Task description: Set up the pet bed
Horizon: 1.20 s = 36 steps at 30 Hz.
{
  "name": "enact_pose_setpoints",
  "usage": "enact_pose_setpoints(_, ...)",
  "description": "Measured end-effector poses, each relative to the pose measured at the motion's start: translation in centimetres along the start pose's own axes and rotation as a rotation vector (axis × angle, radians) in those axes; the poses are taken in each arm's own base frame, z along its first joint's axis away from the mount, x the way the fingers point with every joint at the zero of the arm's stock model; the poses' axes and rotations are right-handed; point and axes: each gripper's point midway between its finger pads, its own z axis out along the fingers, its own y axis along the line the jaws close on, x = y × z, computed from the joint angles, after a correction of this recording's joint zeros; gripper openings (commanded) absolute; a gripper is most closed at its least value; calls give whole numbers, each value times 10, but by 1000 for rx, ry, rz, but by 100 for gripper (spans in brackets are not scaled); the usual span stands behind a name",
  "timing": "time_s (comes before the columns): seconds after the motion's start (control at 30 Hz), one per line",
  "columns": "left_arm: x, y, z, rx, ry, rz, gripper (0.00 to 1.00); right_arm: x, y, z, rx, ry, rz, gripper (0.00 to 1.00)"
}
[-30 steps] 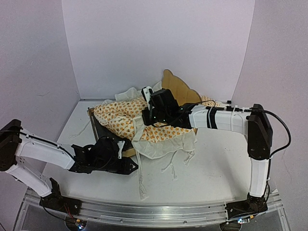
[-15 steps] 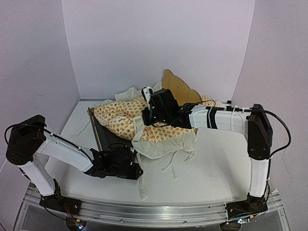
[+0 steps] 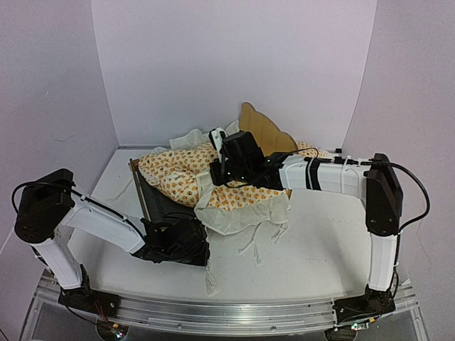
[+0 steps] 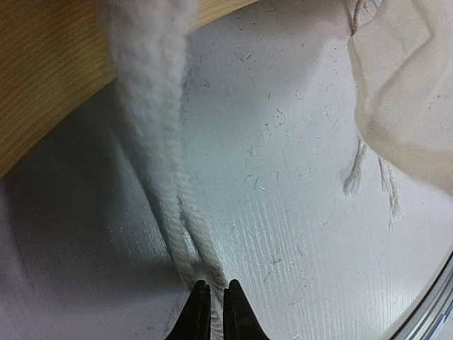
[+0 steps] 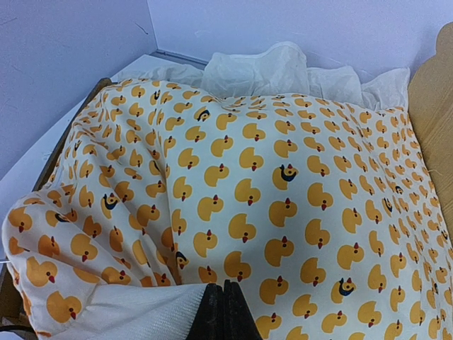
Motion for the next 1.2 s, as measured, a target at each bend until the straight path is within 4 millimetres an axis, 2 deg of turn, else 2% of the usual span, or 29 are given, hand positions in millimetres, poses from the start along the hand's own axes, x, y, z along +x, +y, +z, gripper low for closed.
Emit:
enact_pose_setpoints(0.37,4,14,-2,-69,1,25,14,1,1,0,-7,2,0,0)
enact_pose_setpoints(0.57,9,26,-11,-99,11,51,23,5,0,1,-5,11,-3,0)
enact_pose_setpoints(0.67,10,27,-12,-121,26,70,31,4,1,1,-6,10,-2,0)
enact_pose_setpoints(0.83,7,29,-8,-190,31,97,32,4,1,1,-6,11,-3,0)
enact_pose_setpoints(1.03,2,37,-2,-277,21,116,20,7,0,0,-5,16,-4,0)
enact_pose_setpoints(1.07,1,38,-2,-285,18,116,16,7,0,-1,-5,16,-5,0)
enact_pose_setpoints(1.13,1,40,-3,-298,16,120,2,7,0,-1,-6,17,-5,0)
enact_pose_setpoints(1.2,0,43,-4,-311,12,123,0,6,0,-2,-7,16,-5,0)
